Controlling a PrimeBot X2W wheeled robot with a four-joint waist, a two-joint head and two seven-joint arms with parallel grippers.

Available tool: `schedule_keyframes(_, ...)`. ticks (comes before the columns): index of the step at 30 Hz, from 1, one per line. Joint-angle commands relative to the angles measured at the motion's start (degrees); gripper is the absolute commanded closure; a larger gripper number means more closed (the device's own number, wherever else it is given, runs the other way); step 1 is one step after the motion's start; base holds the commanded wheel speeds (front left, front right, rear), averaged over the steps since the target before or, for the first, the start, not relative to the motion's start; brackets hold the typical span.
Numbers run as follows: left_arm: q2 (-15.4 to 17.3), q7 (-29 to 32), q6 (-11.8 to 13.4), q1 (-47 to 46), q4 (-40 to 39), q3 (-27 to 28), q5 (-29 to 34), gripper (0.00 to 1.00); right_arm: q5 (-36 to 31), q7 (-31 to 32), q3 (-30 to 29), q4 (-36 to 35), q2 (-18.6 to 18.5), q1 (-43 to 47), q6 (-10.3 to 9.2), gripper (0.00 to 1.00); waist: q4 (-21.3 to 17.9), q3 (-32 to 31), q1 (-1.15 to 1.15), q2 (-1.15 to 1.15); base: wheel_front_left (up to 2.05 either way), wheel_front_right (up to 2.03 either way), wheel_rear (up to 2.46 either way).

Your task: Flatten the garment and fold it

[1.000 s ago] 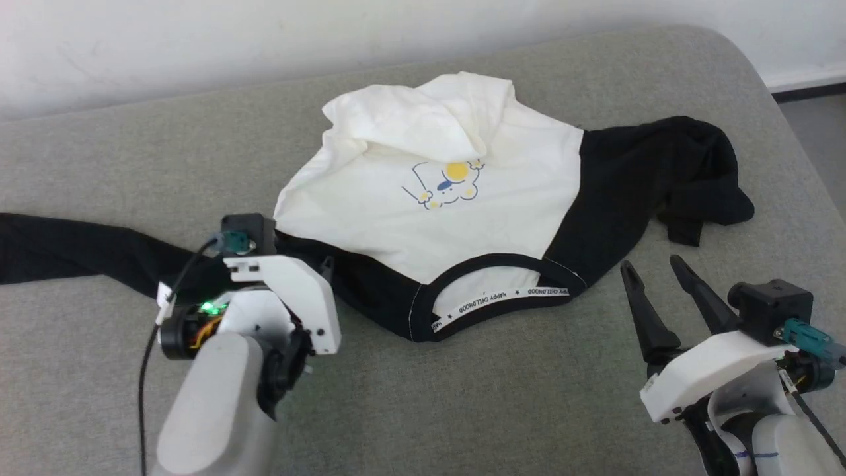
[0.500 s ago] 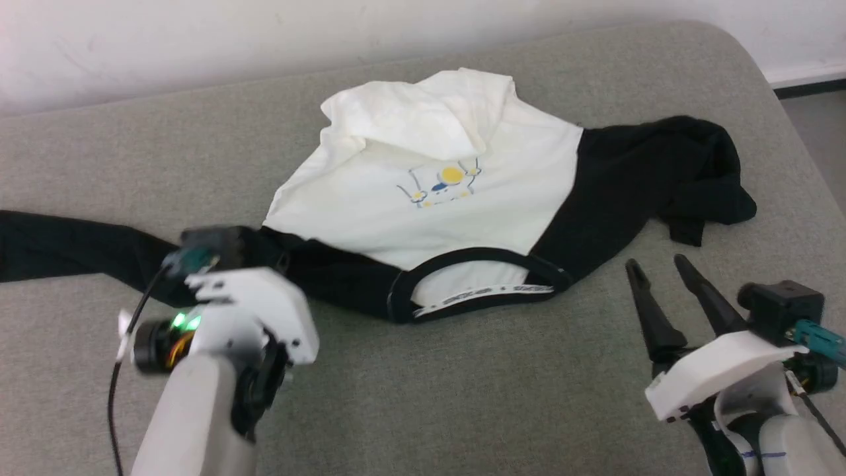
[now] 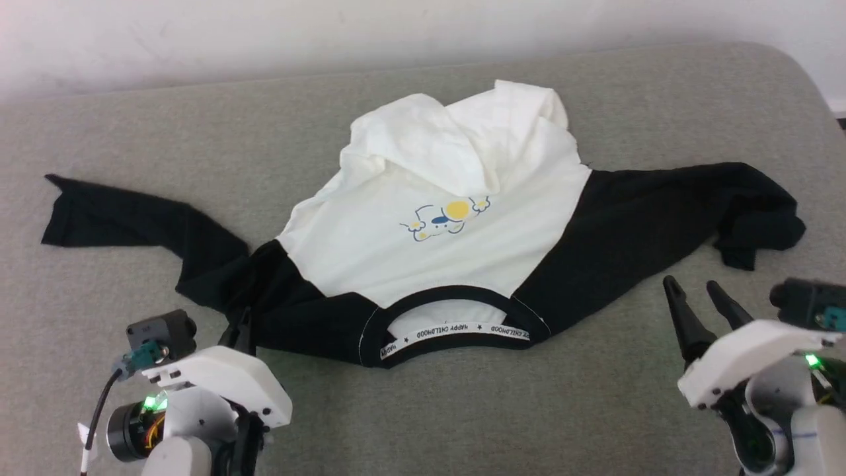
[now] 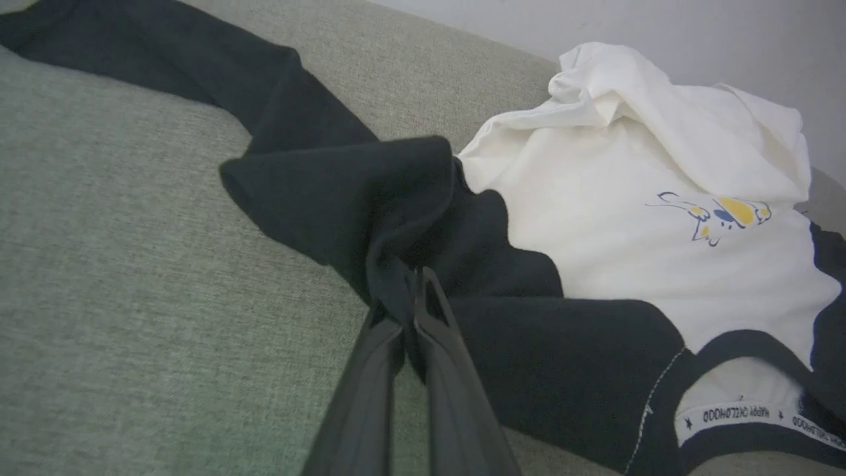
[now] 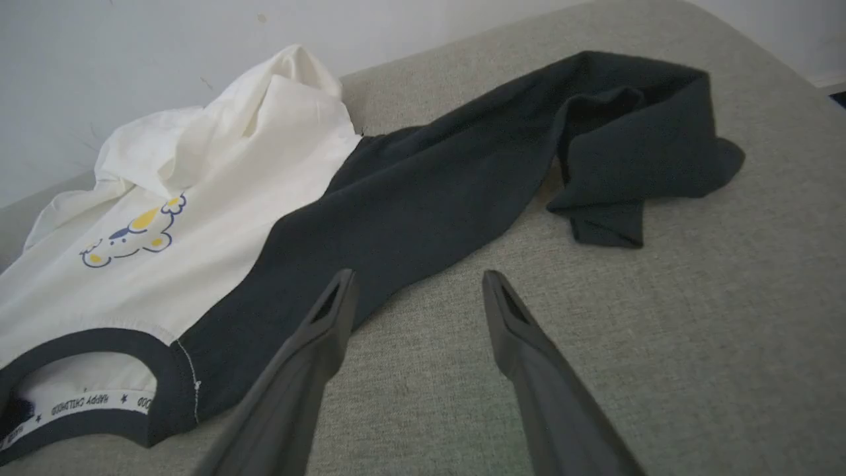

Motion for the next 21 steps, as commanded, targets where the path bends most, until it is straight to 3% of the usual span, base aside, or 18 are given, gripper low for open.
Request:
schedule_keyframes(1,-0.19,-0.79,0.25,0.05,0.26,0.13,-0.07,1.00,0.49,1.62,-0.40,2.02,0.20,-2.40,-0.08,0.00,2.00,0.88,0.00,-0.01,0.00,0.00,0.00)
schedule_keyframes(8,-0.80,-2.57,-0.72,-2.25,2.28,-1.51,-0.20,1.00,-1.17,9.83,-3.39,12.35,0.20,-9.74,-0.08,0.00,4.84,2.43,0.00,-0.01,0.00,0.00,0.00)
schedule_keyframes(18,-1.17,-4.16,-1.77,-3.37,4.15,-2.64,-1.06,1.00,-1.36,13.90,-3.36,20.80,0.20,-15.91,-0.08,0.00,5.60,3.42,0.00,-0.01,0.00,0.00,0.00)
schedule_keyframes(19,-1.15,-4.20,-1.81,-3.42,4.19,-2.71,-1.09,1.00,-1.22,14.08,-3.10,21.35,0.20,-16.44,-0.08,0.18,5.53,3.47,0.00,-0.01,0.00,0.00,0.00)
schedule_keyframes(20,-1.12,-4.20,-1.88,-3.48,4.23,-2.81,-1.11,1.00,-0.98,14.16,-2.78,21.82,0.20,-16.91,-0.08,0.54,5.46,3.53,0.00,-0.01,0.00,0.00,0.00)
schedule_keyframes(21,-1.13,-4.22,-1.89,-3.54,4.29,-2.90,-1.14,1.00,-0.74,13.97,-2.57,22.17,0.20,-17.31,-0.08,0.59,5.39,3.55,0.00,-0.01,0.00,0.00,0.00)
